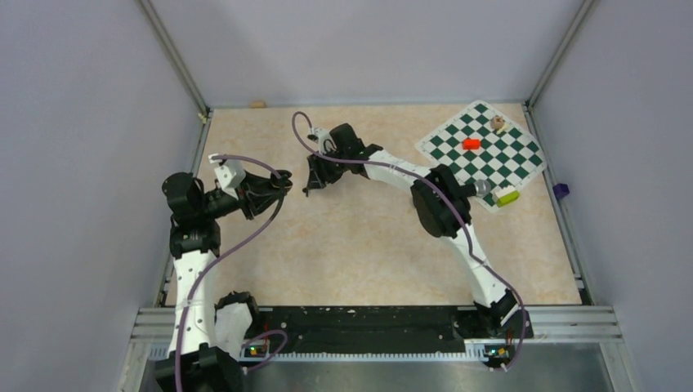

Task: Insert the wireless bluetooth earbuds into the charging case
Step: Pick up the earbud from the center of the board.

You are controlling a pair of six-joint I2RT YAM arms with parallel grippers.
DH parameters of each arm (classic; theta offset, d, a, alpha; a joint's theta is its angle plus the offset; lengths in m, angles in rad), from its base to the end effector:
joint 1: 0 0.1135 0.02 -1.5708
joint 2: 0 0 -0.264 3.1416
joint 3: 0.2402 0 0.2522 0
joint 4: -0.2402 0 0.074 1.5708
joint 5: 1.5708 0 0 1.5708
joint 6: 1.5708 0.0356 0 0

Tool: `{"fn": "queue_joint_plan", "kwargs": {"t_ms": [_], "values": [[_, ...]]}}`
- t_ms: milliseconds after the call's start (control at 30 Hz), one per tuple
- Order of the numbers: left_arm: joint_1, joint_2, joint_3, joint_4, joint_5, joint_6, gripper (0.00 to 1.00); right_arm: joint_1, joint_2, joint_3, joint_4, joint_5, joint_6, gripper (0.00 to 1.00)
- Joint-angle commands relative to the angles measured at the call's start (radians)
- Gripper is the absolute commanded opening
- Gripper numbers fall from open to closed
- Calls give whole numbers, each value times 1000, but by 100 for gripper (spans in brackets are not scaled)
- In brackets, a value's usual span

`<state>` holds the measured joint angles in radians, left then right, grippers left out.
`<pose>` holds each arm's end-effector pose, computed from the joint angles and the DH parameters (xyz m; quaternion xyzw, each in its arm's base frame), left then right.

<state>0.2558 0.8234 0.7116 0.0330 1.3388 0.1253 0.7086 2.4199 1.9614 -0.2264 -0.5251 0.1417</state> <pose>0.1758 0.0102 0.3330 0.3827 0.6022 -0.3467 0.6089 0.4026 0.3686 0.1670 -0.3508 0.8066 0.3843 0.2804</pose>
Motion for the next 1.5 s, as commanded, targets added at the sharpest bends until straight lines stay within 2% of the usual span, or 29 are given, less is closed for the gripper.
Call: {"fn": "queue_joint_plan", "kwargs": {"t_ms": [0,400,633,700,833,933,1033,1200,1467], "values": [[11,-6,-15,80,30,-20,0,28,75,153,-105,66,32,52],[13,3,-26,116,43,-39,0,95,146,224,-177,157,-54,48],[13,-6,-29,118,54,-42,0,118,195,271,-212,279,-102,43],[13,-7,-28,118,55,-42,0,119,204,278,-219,317,-123,41],[13,-7,-27,120,58,-42,0,119,198,269,-237,354,-172,28],[13,-10,-27,120,60,-41,0,119,172,224,-236,351,-188,21],[12,-14,-30,120,59,-41,0,117,123,154,-227,354,-195,9],[13,-20,-30,120,64,-40,0,104,-9,-6,-205,329,-195,7],[10,-21,-35,126,78,-36,0,80,-276,-386,-131,265,-234,7]]}}
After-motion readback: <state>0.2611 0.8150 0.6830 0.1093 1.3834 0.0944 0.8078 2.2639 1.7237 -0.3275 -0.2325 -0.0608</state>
